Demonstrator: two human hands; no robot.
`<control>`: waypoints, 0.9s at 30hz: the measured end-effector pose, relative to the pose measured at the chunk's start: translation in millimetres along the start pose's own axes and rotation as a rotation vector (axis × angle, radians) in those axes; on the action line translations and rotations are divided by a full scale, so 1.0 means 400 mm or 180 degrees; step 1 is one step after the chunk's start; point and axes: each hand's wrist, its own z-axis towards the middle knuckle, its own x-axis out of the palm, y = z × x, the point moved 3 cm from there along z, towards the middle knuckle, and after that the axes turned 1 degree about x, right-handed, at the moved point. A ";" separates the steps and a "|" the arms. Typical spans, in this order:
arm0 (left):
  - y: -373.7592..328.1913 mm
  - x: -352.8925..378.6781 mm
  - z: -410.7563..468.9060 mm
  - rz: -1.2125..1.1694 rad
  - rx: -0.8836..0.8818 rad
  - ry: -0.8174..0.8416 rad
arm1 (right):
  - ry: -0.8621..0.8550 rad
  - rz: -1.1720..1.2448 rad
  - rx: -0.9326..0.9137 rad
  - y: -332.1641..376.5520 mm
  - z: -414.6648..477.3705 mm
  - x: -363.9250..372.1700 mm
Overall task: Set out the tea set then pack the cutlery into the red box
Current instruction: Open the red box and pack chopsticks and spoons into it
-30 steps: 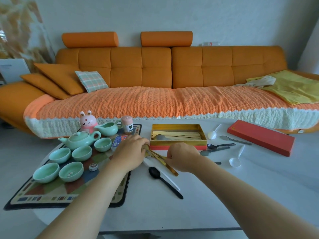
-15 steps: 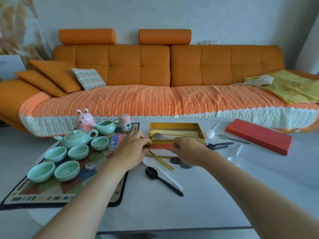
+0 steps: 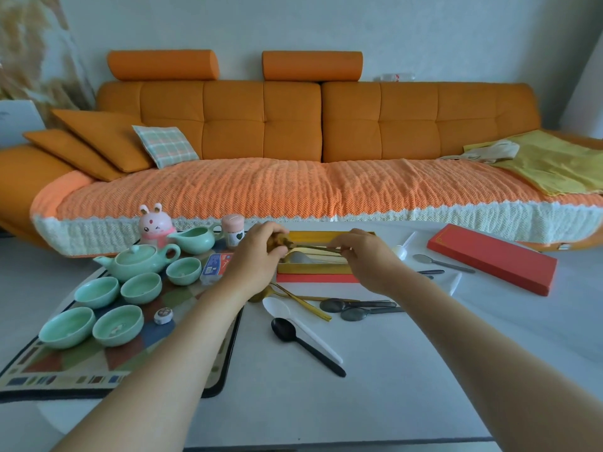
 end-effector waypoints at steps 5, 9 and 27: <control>0.018 0.051 0.040 0.0215 -0.0053 -0.0161 | -0.0067 0.0194 0.0491 -0.048 0.043 0.009; 0.021 0.087 0.053 0.0813 0.0262 0.0052 | 0.0046 -0.0050 0.0802 -0.078 0.071 0.021; 0.031 0.137 0.050 0.1598 0.0372 0.1136 | 0.0365 -0.0488 0.0149 -0.072 0.082 0.065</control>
